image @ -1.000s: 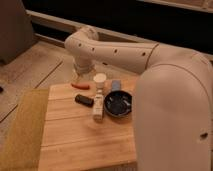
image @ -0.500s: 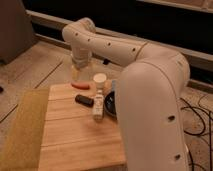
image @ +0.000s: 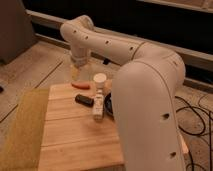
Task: Place the pepper in the ceramic bowl
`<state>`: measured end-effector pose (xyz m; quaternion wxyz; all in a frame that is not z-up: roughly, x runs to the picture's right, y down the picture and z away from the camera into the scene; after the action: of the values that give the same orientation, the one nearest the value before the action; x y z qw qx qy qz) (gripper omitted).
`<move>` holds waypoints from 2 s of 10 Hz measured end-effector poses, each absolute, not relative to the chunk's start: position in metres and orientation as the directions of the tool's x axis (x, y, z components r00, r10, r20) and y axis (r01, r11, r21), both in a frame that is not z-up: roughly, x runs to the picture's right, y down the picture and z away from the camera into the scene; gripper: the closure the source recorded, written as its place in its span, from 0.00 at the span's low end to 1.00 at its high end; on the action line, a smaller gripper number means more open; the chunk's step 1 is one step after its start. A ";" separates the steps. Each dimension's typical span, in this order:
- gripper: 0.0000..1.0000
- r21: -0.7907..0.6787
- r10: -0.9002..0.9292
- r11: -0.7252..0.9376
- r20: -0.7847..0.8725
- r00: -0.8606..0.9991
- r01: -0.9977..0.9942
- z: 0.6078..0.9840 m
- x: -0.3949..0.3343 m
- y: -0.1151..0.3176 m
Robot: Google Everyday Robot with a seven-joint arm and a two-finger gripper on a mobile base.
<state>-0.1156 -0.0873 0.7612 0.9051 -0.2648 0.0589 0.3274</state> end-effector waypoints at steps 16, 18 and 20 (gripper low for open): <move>0.35 -0.596 0.034 0.803 0.051 0.998 0.003 0.916 -0.148 -0.090; 0.35 -0.644 0.015 0.765 0.030 0.999 0.008 0.926 -0.142 -0.071; 0.35 -0.678 -0.010 0.735 0.000 1.000 0.008 0.936 -0.134 -0.057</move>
<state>-0.1342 -0.0575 0.9364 0.9314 -0.3638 0.0018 -0.0049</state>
